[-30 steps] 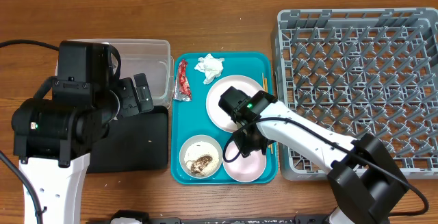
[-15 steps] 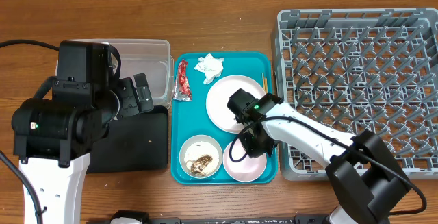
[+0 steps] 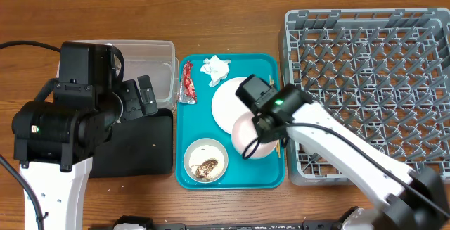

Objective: Sort waste into correct bins and load items into the dishwasher
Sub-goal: 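Grasp the pink bowl with the right gripper and lift it, then carry the pink bowl to the rack's back and set it upright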

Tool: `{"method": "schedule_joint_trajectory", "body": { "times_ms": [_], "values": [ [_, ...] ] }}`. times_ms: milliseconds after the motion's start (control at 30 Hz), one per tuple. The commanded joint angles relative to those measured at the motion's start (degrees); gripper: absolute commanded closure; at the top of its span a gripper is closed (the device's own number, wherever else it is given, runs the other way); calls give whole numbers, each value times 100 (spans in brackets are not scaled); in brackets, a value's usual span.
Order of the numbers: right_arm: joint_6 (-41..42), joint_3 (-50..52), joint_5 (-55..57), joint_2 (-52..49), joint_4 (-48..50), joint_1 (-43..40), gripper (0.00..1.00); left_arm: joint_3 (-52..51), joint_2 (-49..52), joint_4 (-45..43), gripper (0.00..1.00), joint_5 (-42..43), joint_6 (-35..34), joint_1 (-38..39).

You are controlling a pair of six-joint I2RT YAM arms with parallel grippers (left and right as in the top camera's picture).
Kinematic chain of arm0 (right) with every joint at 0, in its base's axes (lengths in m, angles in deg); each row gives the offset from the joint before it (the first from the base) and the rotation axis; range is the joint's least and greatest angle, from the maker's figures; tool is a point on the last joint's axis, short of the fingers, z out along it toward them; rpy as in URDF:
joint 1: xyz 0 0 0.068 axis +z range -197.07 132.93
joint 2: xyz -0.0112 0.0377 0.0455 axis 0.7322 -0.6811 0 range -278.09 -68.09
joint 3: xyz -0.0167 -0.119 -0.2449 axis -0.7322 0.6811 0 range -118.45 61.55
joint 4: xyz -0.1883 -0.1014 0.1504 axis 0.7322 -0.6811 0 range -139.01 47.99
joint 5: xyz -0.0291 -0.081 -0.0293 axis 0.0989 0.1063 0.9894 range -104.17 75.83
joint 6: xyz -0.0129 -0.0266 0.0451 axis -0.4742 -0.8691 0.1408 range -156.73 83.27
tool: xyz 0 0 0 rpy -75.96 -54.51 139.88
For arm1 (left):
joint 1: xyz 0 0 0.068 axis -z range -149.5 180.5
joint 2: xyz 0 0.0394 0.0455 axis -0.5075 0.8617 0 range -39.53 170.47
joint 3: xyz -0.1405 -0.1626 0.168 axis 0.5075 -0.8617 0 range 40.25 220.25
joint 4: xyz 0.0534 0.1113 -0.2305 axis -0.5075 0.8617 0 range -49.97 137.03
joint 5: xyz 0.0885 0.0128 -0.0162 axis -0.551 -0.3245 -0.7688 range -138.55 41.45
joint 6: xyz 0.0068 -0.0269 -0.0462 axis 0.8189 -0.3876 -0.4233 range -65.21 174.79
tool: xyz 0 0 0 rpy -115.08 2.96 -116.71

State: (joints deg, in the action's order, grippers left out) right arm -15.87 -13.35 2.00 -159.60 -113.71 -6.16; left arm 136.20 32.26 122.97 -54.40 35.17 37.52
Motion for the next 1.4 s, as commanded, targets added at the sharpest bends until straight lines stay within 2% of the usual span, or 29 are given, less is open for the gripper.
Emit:
{"method": "schedule_joint_trajectory", "body": {
  "times_ms": [0, 233, 367, 567, 733, 833, 1133, 1367],
  "values": [
    [1379, -275, 2223, 603, -107, -17, 96, 59, 20, -2, 0, -70, -98, -15],
    [2732, -264, 5038, 977, -85, -61, 96, 59, 20, -2, 0, -70, -98, -15],
    [3062, -232, 5882, 916, -7, -586, 96, 59, 20, -2, 0, -70, -98, -15],
    [3051, -232, 5549, 811, 326, -2306, 96, 59, 20, -2, 0, -70, -98, -15],
    [2942, -232, 4494, 638, 750, -3777, 96, 59, 20, -2, 0, -72, -98, -15],
    [2514, -232, 3838, 319, 1060, -4498, 96, 59, 20, -2, 0, -70, -98, -15],
    [2341, -232, 3626, -514, 1486, -5278, 96, 59, 20, -2, 0, -70, -98, -15],
    [1416, -232, 3668, -1075, 2041, -5169, 96, 59, 20, -2, 0, -70, -96, -15]
  ]
}}
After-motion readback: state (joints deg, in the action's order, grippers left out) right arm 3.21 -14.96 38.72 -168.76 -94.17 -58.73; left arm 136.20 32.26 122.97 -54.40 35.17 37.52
